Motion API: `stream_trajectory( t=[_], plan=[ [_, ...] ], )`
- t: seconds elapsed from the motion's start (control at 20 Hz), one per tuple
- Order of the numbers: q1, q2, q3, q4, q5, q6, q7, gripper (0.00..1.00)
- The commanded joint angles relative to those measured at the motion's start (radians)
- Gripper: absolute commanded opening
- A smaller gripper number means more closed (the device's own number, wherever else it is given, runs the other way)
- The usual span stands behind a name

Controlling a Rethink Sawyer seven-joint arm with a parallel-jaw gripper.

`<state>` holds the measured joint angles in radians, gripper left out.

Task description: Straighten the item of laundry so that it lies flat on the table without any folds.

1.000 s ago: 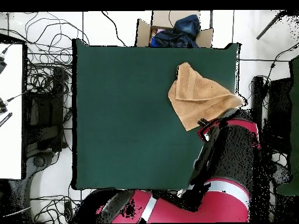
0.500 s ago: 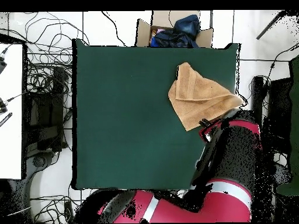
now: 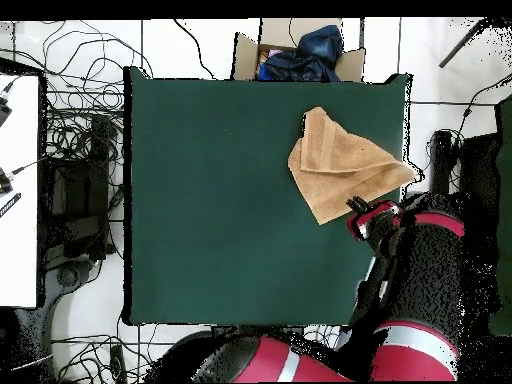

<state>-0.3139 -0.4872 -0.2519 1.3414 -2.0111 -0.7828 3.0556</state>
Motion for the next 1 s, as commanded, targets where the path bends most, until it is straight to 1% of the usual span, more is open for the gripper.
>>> stream_trajectory(
  t=[0.05, 0.35, 0.55, 0.8, 1.0],
  plan=[
    [-0.016, 0.038, 0.161, 0.008, 0.088, 0.043, -0.283, 0.0],
    [-0.007, 0.099, 0.175, -0.01, 0.1, 0.111, -0.328, 0.0],
    [0.01, 0.138, 0.172, -0.028, 0.094, 0.143, -0.326, 0.0],
    [0.012, 0.16, 0.175, -0.035, 0.121, 0.165, -0.354, 0.0],
    [0.0, 0.177, 0.187, -0.048, 0.16, 0.185, -0.401, 0.0]
  ],
)
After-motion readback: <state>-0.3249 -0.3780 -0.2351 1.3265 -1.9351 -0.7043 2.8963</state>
